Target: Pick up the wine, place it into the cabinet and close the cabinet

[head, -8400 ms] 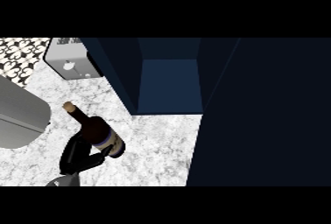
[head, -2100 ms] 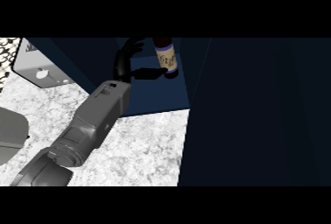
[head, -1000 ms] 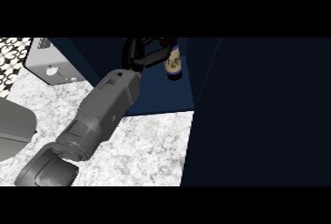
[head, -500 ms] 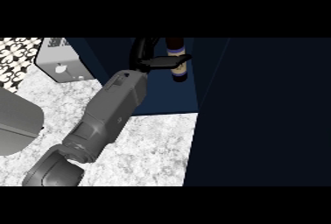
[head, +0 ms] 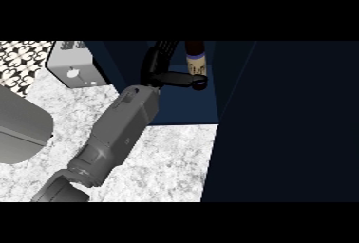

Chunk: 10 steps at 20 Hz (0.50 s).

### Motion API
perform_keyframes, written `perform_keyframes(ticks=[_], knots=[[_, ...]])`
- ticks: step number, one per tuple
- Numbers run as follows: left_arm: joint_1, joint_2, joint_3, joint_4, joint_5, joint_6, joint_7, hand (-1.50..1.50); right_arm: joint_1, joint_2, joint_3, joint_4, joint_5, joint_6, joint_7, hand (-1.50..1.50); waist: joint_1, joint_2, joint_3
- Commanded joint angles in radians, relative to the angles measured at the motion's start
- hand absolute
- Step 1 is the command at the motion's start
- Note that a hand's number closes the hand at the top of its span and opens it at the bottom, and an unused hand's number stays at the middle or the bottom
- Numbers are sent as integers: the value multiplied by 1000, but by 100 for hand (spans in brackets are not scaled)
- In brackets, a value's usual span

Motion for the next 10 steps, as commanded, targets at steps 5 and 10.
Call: perform_keyframes(ticks=[5,10], knots=[[213,-1,-162,-275,112,-24,65,-150,13,-9,28,-166,-3,-23,106,-150,25,-6,-1],[332,-1,-200,-466,106,41,134,-150,78,-28,20,-212,-2,-41,82,-150,40,-14,0]])
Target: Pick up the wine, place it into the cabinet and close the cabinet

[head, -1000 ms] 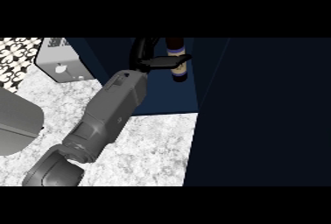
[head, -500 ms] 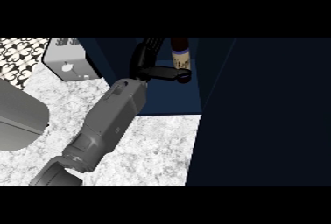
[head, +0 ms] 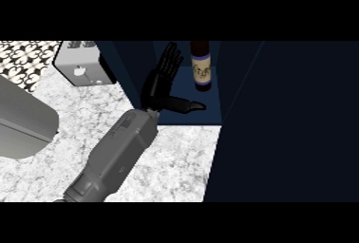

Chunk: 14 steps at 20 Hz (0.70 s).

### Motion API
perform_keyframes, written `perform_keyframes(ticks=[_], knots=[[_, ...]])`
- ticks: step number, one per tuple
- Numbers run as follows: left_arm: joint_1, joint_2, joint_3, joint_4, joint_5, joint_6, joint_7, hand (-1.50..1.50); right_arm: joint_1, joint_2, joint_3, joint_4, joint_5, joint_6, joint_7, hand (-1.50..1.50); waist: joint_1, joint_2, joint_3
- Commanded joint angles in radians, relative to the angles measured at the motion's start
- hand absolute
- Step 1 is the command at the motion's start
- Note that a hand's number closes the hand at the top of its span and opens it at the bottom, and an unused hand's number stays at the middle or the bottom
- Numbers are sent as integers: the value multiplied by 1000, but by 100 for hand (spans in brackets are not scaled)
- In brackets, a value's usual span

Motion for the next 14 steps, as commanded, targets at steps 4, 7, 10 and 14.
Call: perform_keyframes(ticks=[4,7,10,14], knots=[[255,37,-97,-257,-28,37,42,-150,81,-32,23,-247,4,-24,96,-150,10,0,-1],[343,59,-117,-395,-16,51,80,-150,109,-49,16,-268,9,-30,86,-150,3,-2,0],[453,62,-165,-517,-43,80,90,-150,84,-58,3,-227,-9,-12,48,-150,2,8,1],[555,75,-178,-632,-43,95,98,-150,80,-64,-19,-220,-28,-17,52,-150,-2,12,1]])
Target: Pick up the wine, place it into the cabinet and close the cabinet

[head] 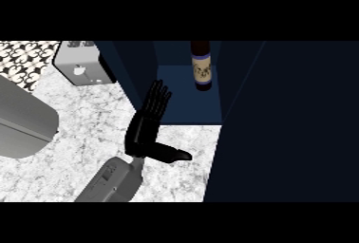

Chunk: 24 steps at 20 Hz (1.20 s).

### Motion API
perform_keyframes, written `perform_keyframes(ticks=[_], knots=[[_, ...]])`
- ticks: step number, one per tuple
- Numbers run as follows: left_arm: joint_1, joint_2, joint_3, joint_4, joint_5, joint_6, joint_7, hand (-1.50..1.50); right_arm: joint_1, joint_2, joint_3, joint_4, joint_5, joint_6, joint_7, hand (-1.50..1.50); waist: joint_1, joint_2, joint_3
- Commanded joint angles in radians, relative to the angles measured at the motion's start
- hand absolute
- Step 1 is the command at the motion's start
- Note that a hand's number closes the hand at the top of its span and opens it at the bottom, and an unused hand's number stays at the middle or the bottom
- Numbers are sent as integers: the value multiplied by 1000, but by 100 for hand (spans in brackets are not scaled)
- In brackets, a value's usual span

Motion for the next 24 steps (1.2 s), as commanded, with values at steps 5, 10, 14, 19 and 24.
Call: perform_keyframes(ticks=[5,10,14,19,24], knots=[[271,102,-16,-248,26,-73,-17,-150,45,-89,-25,-212,-46,59,99,-150,-1,7,0],[302,200,64,-311,70,-126,17,-150,69,-134,3,-200,-64,134,38,-150,-8,6,0],[344,228,99,-276,57,-183,-68,-150,38,-158,76,-193,-79,199,68,-150,-1,9,-1],[371,292,163,-297,76,-216,-64,-150,30,-228,128,-206,-63,311,25,150,-9,7,-1],[426,359,228,-367,115,-250,-42,-150,-12,-210,158,-255,-61,296,114,150,0,9,-2]])
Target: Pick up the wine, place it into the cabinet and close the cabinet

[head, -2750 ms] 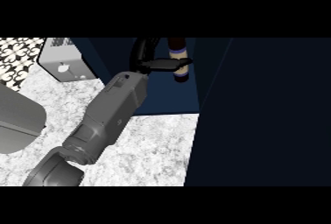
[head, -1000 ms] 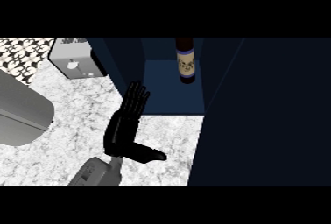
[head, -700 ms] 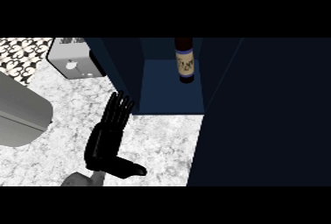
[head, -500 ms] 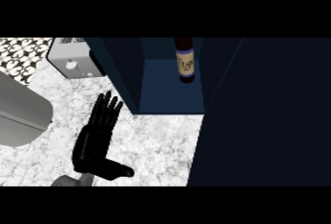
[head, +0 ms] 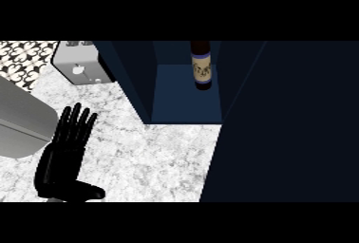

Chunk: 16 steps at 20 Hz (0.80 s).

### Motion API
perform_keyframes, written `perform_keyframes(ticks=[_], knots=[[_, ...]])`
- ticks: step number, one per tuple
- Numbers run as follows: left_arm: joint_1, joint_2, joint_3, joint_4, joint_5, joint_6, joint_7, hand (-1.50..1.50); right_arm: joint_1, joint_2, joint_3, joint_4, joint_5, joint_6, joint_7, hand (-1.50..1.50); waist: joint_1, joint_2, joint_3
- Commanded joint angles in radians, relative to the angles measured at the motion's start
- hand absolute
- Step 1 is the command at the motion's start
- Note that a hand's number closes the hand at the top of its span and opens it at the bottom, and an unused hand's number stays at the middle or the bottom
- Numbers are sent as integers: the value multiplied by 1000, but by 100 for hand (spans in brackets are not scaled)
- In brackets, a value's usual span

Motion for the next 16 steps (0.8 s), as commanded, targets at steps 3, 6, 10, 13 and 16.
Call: perform_keyframes(ticks=[3,6,10,13,16], knots=[[30,81,97,12,65,-102,15,-150,-44,29,84,-172,0,17,99,150,0,2,0],[45,103,123,17,68,-129,1,-150,-82,51,101,-247,-10,-14,192,150,3,3,-2],[76,127,159,16,91,-176,-6,-150,-145,96,152,-211,15,-18,233,150,7,2,-2],[114,168,187,-6,114,-204,20,-150,-166,147,228,-129,49,-19,227,150,12,0,-2],[46,174,197,21,138,-213,55,-150,-221,182,201,-132,14,-23,249,150,11,4,-3]])
